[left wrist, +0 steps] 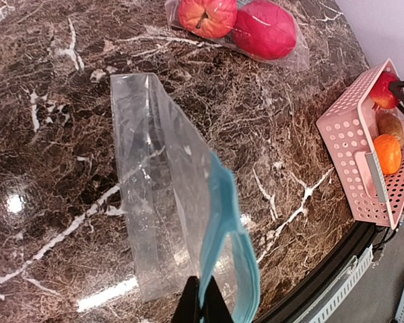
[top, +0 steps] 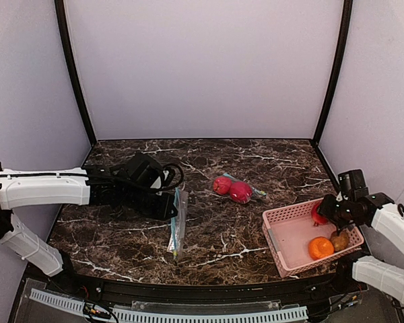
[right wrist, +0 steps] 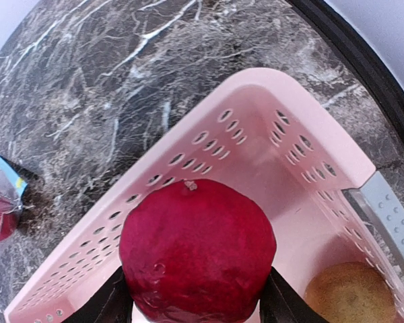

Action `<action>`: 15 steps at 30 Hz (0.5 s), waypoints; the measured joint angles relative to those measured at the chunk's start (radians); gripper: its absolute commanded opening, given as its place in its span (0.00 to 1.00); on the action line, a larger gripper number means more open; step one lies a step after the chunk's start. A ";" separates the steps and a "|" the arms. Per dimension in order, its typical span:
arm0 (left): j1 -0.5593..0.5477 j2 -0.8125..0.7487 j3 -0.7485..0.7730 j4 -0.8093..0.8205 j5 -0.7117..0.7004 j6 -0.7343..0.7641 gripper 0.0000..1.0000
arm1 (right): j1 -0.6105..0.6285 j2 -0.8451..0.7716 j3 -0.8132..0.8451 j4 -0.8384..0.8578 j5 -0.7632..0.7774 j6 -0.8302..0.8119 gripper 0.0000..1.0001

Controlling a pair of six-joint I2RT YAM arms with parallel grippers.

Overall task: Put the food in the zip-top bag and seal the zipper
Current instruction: Pick up the fake fruit from the bin.

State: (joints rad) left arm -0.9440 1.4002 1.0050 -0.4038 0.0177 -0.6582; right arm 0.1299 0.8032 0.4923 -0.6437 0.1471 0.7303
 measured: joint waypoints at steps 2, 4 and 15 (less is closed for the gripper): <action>0.000 0.017 -0.010 0.018 0.017 -0.002 0.01 | 0.000 -0.034 0.001 0.006 -0.043 -0.021 0.37; 0.000 0.031 -0.014 0.035 0.033 -0.005 0.01 | 0.000 -0.051 0.003 0.006 -0.075 -0.038 0.37; 0.003 0.070 -0.024 0.142 0.097 -0.031 0.01 | 0.110 -0.047 0.150 0.030 -0.313 -0.107 0.35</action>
State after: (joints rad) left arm -0.9405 1.4700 0.9806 -0.2619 0.1146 -0.6895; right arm 0.2401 0.7563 0.6422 -0.6140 -0.1658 0.6231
